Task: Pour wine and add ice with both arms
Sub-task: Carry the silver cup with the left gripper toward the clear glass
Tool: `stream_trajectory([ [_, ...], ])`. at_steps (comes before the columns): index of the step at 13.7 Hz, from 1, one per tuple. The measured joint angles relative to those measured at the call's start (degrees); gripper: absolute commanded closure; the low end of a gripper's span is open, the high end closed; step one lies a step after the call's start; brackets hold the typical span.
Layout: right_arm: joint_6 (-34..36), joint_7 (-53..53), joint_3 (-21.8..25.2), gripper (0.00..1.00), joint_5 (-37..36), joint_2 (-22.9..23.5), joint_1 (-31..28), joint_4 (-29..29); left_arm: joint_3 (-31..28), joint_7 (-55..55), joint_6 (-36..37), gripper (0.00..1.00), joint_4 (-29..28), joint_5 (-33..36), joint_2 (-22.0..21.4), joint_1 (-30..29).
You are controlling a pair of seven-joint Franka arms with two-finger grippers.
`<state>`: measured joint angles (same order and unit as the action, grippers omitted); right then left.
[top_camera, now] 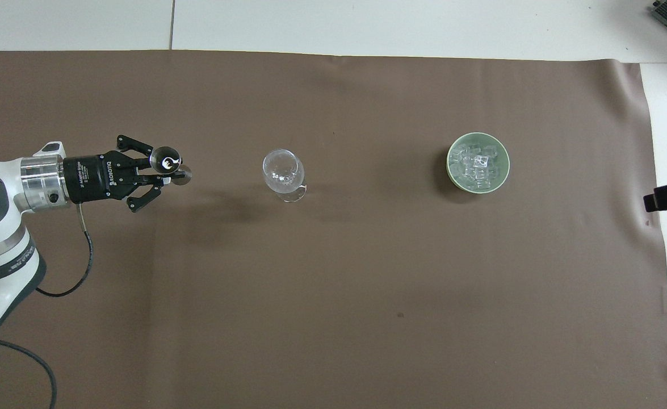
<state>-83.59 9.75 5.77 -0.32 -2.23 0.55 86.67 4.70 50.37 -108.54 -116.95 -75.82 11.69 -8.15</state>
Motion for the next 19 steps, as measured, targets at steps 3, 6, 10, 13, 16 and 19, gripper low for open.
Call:
stream_trajectory([
  [3, 0.0, 0.0, 0.0, 0.00, 0.0, 0.0, 0.0, 0.0, -0.1, 0.5, -2.1, 1.00, -0.2, 0.0, -1.1, 2.7],
  [6, 0.0, 0.0, 0.0, 0.00, 0.0, 0.0, 0.0, 0.0, -0.1, 1.6, -4.6, 1.00, -0.2, 0.0, -1.2, 5.4],
  [10, 0.0, 0.0, 0.0, 0.00, 0.0, 0.0, 0.0, 0.0, -0.1, 3.8, -6.7, 1.00, -0.2, 0.0, -1.8, 7.5],
  [13, 0.0, 0.0, 0.0, 0.00, 0.0, 0.0, 0.0, 0.0, 0.0, 5.8, -7.7, 1.00, 0.0, 0.6, -2.5, 8.0],
  [16, 0.0, 0.0, 0.0, 0.00, 0.0, 0.0, 0.0, 0.0, 0.0, 7.2, -9.6, 1.00, 0.1, 0.7, -2.9, 9.6],
  [19, 0.0, 0.0, 0.0, 0.00, 0.0, 0.0, 0.0, 0.0, 0.1, 9.3, -12.4, 1.00, 0.1, 0.7, -3.0, 11.6],
])
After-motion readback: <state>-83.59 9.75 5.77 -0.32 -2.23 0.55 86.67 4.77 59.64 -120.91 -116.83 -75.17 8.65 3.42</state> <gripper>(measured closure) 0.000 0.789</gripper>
